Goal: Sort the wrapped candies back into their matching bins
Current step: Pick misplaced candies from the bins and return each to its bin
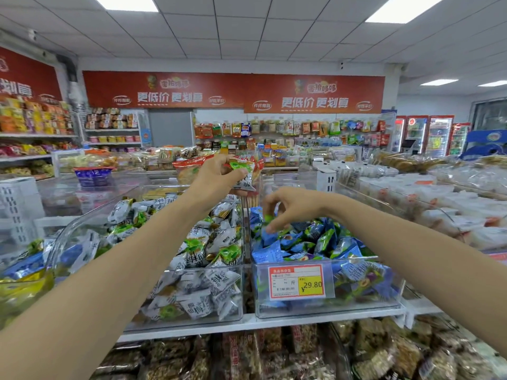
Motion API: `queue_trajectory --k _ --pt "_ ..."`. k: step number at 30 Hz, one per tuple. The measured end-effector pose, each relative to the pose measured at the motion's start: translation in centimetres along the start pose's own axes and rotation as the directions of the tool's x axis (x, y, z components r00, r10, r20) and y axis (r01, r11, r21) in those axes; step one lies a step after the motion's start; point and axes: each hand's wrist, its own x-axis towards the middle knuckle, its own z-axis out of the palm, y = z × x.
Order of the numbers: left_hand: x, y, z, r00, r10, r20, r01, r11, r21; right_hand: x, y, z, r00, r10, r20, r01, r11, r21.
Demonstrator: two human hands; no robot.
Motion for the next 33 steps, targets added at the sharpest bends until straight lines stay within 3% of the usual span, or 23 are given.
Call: queue_trajectory --k 3,5,9,12,14,17,20,22,24,27,33 --pt "-0.1 0.1 0.0 1.0 0.002 -0.002 -0.002 1.0 -0.006 -1.0 1.2 -2.3 0.985 0.006 -0.173 -0.019 0.997 -0.076" --pt "-0.3 0.3 0.0 1.0 0.01 -0.015 -0.01 1.0 -0.007 -2.1 0.9 -3.2 0.986 -0.03 -0.166 0.024 0.999 -0.037" --pt "-0.4 0.1 0.2 0.999 0.017 -0.041 -0.017 1.0 0.017 -4.0 -2.5 -2.0 0.979 -0.166 0.116 0.15 0.979 0.14" --pt "-0.5 0.2 0.5 0.999 0.0 -0.042 0.0 1.0 0.007 -3.6 -3.5 -0.2 0.949 -0.208 0.237 0.19 0.977 0.098" --pt "-0.8 0.4 0.5 0.999 0.005 -0.045 -0.004 1.0 0.015 -3.3 -2.7 -0.5 0.968 -0.187 0.169 0.172 0.98 0.099" --pt "-1.1 0.3 0.1 1.0 -0.003 -0.031 0.003 1.0 0.02 -3.1 0.1 -2.3 0.997 -0.048 -0.064 0.051 0.998 0.044" --pt "-1.7 0.2 -0.5 0.999 0.003 -0.038 -0.002 1.0 0.032 -2.8 3.2 -3.5 0.946 0.095 -0.309 -0.149 0.977 -0.155" --pt "-2.1 0.0 -0.9 0.999 -0.008 -0.053 0.01 1.0 0.026 -2.7 4.0 -3.6 0.914 0.131 -0.385 -0.222 0.954 -0.203" --pt "-2.7 0.0 -1.6 0.996 -0.02 -0.085 0.026 0.997 0.071 -2.5 3.7 -3.4 0.904 0.084 -0.419 -0.16 0.975 -0.152" --pt "-3.7 -0.1 -3.4 0.986 -0.007 -0.165 0.028 0.992 0.123 -2.0 0.7 -2.8 0.889 -0.101 -0.447 0.062 0.993 -0.101" --pt "-5.5 -1.9 -9.2 0.959 -0.043 -0.281 0.111 0.967 0.231 0.8 -7.1 -0.5 0.887 -0.302 -0.35 0.293 0.953 -0.079"
